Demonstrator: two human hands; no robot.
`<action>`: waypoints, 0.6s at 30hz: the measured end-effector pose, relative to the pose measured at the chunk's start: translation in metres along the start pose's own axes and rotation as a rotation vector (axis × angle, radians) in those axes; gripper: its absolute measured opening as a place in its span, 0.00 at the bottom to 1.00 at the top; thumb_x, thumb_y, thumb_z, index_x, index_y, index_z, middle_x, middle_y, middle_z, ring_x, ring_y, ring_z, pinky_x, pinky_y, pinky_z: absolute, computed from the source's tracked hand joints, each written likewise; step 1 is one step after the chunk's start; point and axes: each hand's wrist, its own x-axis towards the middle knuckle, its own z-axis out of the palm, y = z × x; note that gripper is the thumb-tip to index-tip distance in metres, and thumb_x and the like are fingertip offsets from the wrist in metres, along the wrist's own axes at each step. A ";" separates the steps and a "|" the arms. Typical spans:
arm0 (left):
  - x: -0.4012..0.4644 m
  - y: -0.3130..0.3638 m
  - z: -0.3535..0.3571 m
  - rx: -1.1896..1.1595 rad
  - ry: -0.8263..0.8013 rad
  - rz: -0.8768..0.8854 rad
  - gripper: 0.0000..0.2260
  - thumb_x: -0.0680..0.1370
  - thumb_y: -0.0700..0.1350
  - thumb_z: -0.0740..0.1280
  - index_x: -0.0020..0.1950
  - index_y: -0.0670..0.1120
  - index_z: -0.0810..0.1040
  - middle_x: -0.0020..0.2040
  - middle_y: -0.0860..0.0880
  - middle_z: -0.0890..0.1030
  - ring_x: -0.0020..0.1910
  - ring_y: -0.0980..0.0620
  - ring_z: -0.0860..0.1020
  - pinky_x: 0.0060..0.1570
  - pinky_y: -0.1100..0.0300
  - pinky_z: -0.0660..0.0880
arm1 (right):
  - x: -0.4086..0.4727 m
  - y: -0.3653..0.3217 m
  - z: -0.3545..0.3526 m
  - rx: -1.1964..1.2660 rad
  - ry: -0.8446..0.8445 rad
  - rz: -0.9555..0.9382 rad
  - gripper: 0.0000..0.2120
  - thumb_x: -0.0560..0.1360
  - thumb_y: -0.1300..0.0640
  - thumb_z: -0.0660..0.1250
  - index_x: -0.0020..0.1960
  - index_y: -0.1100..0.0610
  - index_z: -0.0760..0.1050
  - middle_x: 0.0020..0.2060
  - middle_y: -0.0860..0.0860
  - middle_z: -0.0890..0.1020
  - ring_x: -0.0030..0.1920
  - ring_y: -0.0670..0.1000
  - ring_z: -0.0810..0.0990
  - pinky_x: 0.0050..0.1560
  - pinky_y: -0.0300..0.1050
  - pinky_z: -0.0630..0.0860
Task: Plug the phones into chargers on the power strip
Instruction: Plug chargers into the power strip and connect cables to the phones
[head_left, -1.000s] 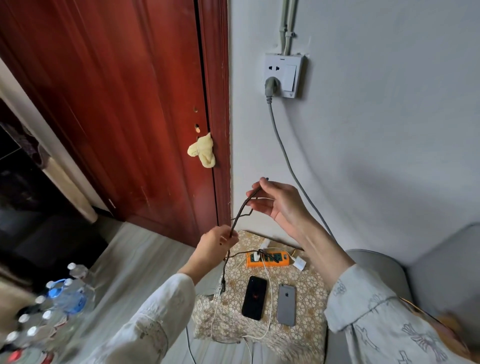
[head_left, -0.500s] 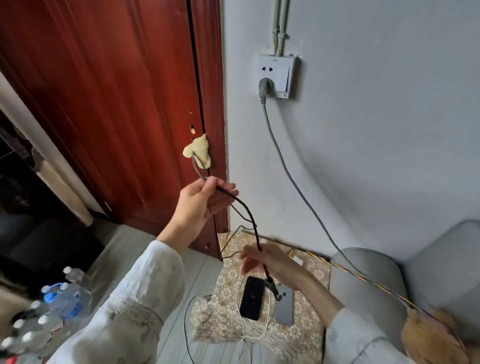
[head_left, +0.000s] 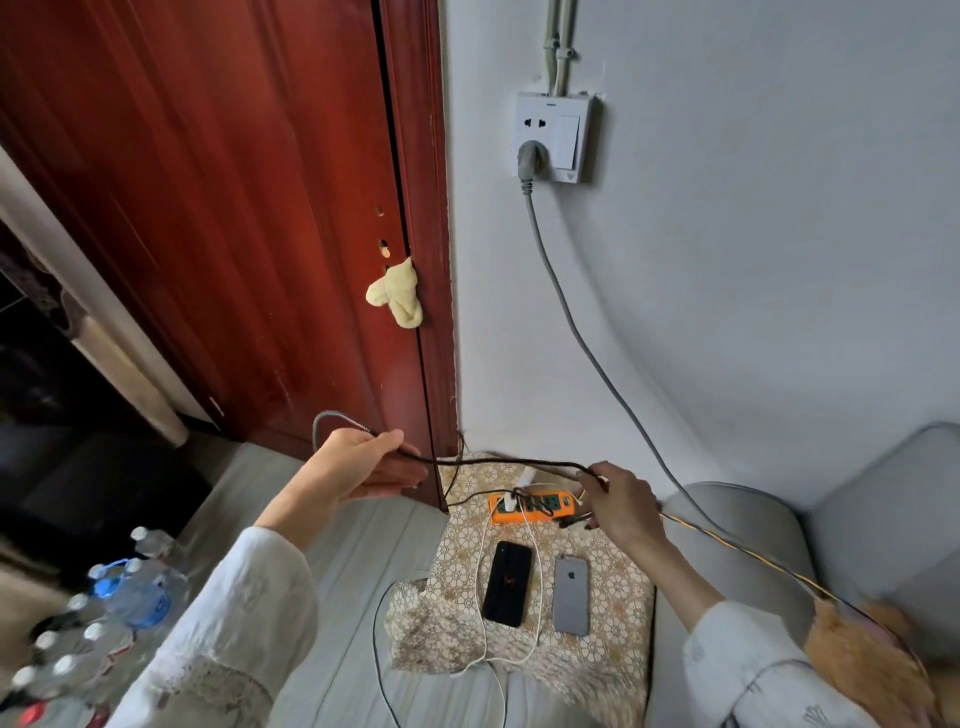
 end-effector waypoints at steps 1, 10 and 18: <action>0.000 -0.003 -0.002 0.035 0.006 -0.018 0.13 0.78 0.44 0.61 0.41 0.40 0.82 0.34 0.45 0.85 0.34 0.53 0.84 0.28 0.65 0.78 | 0.000 -0.003 -0.001 0.252 -0.041 0.063 0.07 0.77 0.58 0.63 0.50 0.59 0.77 0.38 0.58 0.83 0.37 0.56 0.81 0.41 0.51 0.78; 0.015 -0.032 -0.005 0.253 0.032 -0.168 0.15 0.77 0.47 0.60 0.37 0.41 0.80 0.32 0.45 0.85 0.29 0.55 0.83 0.26 0.66 0.77 | 0.021 -0.016 -0.006 1.921 0.023 0.732 0.11 0.80 0.58 0.55 0.40 0.60 0.66 0.37 0.57 0.76 0.34 0.49 0.73 0.40 0.41 0.73; 0.025 -0.052 0.000 0.396 -0.106 -0.132 0.19 0.80 0.52 0.57 0.38 0.41 0.79 0.32 0.48 0.85 0.29 0.54 0.82 0.25 0.67 0.74 | -0.005 -0.019 0.004 1.160 -0.421 0.394 0.07 0.76 0.65 0.60 0.51 0.64 0.75 0.40 0.57 0.80 0.40 0.54 0.80 0.41 0.45 0.78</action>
